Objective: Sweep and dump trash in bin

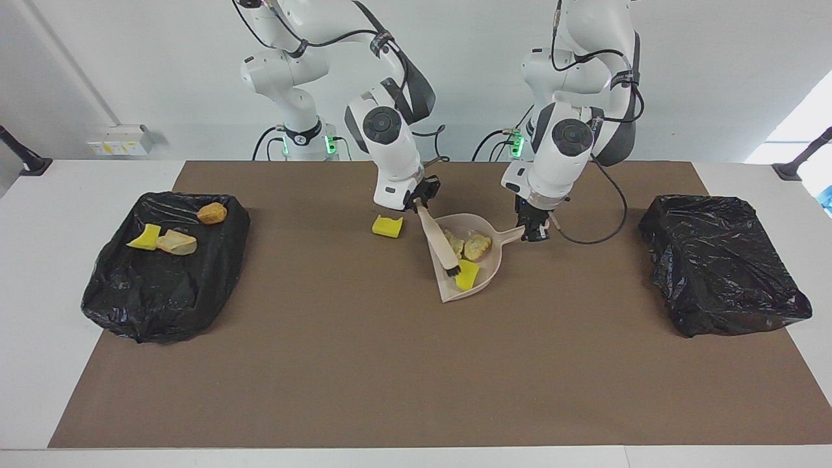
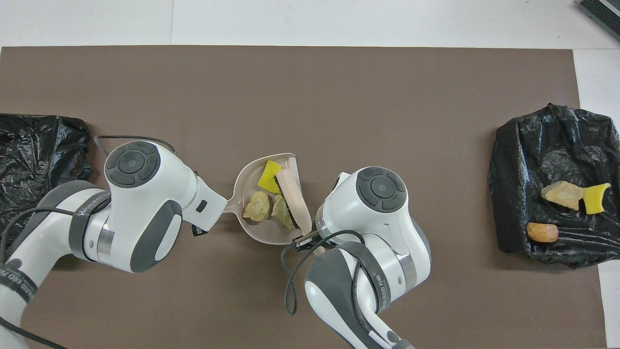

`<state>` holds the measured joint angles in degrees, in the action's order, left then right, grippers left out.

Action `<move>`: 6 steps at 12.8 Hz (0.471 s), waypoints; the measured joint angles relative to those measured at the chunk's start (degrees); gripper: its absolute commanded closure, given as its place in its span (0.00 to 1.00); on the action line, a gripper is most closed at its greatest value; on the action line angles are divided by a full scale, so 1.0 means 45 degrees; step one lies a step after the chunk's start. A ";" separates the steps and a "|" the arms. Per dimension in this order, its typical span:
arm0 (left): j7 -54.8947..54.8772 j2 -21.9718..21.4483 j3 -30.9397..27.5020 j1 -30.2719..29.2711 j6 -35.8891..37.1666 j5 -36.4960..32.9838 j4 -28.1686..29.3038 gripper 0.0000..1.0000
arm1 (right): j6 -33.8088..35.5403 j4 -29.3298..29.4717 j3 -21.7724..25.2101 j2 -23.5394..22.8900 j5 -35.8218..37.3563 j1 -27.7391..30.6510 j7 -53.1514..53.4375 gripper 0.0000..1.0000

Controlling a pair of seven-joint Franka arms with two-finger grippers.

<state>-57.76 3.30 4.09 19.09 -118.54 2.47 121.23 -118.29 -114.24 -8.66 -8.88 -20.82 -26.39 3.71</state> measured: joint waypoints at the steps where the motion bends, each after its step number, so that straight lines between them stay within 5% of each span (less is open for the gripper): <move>1: 0.0012 -0.0001 0.0000 0.0000 -0.0003 0.0000 0.0000 1.00 | 0.0005 0.0056 0.0003 0.0093 -0.0080 -0.0007 0.0000 1.00; 4: 0.0044 -0.0001 0.0000 0.0001 -0.0009 0.0000 0.0001 1.00 | 0.1406 0.0129 0.0156 0.0752 -0.0083 0.0357 0.0292 1.00; 6: 0.0055 -0.0002 0.0000 0.0001 -0.0013 0.0000 0.0001 1.00 | 0.2309 0.0038 0.0231 0.1202 0.0177 0.0728 0.2480 1.00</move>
<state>-57.52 3.29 4.09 19.10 -118.60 2.47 121.23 -107.89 -114.07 -7.62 -3.47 -20.02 -23.12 14.87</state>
